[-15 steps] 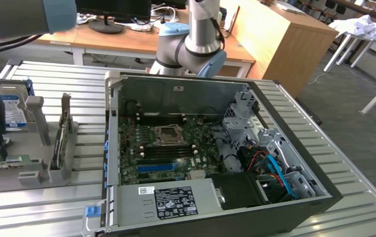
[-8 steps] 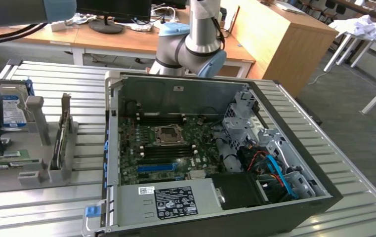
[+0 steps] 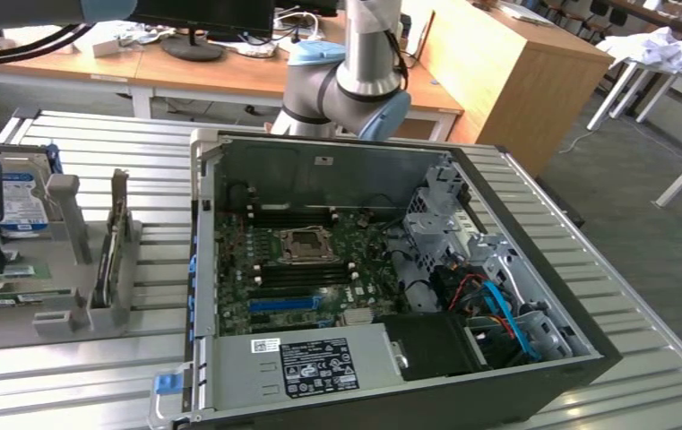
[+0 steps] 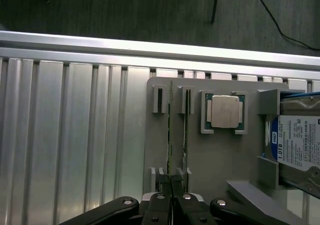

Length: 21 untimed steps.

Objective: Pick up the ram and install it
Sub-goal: 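Pick up the ram and move it above insertion slot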

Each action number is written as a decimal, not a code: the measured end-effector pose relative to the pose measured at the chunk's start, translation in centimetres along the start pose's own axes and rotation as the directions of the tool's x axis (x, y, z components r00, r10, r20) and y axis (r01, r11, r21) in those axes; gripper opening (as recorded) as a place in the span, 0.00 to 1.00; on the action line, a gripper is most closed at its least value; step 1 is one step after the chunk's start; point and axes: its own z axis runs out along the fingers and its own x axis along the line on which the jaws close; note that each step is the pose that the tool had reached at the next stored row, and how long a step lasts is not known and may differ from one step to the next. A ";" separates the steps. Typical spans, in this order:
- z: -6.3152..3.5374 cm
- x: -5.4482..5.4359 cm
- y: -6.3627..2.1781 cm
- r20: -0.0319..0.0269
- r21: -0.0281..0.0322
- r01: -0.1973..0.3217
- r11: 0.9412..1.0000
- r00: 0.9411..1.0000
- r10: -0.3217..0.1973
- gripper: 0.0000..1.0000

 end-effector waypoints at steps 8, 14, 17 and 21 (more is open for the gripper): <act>-1.42 -0.1 -0.10 0.002 0.001 -0.007 1.000 1.000 0.007 0.12; -2.63 -0.2 -0.15 0.002 0.001 -0.012 1.000 1.000 0.012 0.12; -3.26 -0.2 -0.17 0.002 0.001 -0.015 1.000 1.000 0.015 0.12; -3.99 -0.3 -0.19 0.002 0.001 -0.018 1.000 1.000 0.018 0.12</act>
